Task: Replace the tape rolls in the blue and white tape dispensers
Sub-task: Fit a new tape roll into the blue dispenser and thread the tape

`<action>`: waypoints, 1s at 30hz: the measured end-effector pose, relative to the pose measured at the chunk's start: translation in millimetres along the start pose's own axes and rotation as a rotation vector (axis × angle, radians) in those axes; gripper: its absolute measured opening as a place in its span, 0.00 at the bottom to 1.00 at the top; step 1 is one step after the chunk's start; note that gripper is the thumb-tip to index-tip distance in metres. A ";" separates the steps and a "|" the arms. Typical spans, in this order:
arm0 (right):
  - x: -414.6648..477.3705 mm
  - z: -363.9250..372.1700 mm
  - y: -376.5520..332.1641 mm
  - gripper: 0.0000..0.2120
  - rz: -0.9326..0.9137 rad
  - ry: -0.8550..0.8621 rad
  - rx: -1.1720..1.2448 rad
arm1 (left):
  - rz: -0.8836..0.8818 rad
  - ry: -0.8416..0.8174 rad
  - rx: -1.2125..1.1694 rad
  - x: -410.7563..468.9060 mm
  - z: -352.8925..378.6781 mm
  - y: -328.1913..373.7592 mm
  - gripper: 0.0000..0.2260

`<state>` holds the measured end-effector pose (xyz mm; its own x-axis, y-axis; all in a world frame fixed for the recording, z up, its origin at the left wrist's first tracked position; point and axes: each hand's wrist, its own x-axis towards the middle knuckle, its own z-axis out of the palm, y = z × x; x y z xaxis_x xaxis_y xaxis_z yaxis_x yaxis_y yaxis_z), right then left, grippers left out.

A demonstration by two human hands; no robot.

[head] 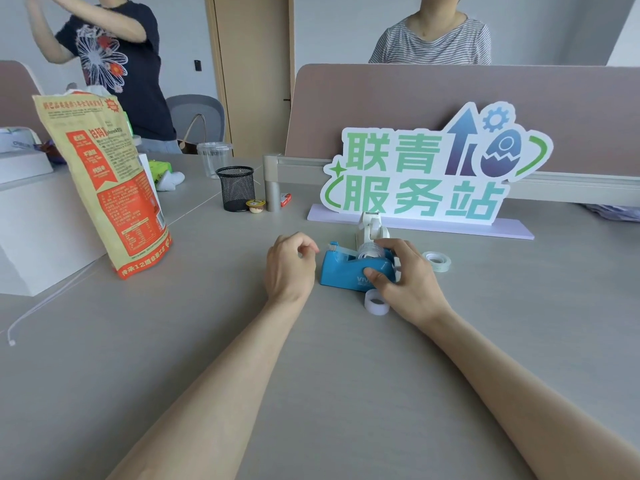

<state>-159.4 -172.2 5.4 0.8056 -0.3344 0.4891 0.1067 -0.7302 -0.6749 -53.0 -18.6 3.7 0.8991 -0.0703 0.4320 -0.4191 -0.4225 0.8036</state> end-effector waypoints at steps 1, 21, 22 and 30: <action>0.1 0.0 0.6 0.20 -0.002 0.001 -0.001 | -0.018 -0.001 -0.011 0.5 0.3 -0.2 0.13; -0.7 -0.5 -0.6 0.19 -0.002 0.002 0.004 | -0.012 -0.105 0.123 -3.9 2.0 5.3 0.11; -0.9 -0.6 -0.8 0.19 -0.001 0.001 0.002 | -0.019 -0.116 0.129 -4.2 1.7 5.5 0.10; -0.7 0.0 -0.6 0.19 0.004 0.002 0.001 | -0.094 -0.191 0.164 -6.9 -0.9 6.9 0.10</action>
<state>-160.0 -171.5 5.5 0.8051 -0.3379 0.4875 0.1045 -0.7282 -0.6773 -62.2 -20.2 6.6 0.9473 -0.1861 0.2608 -0.3202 -0.5748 0.7530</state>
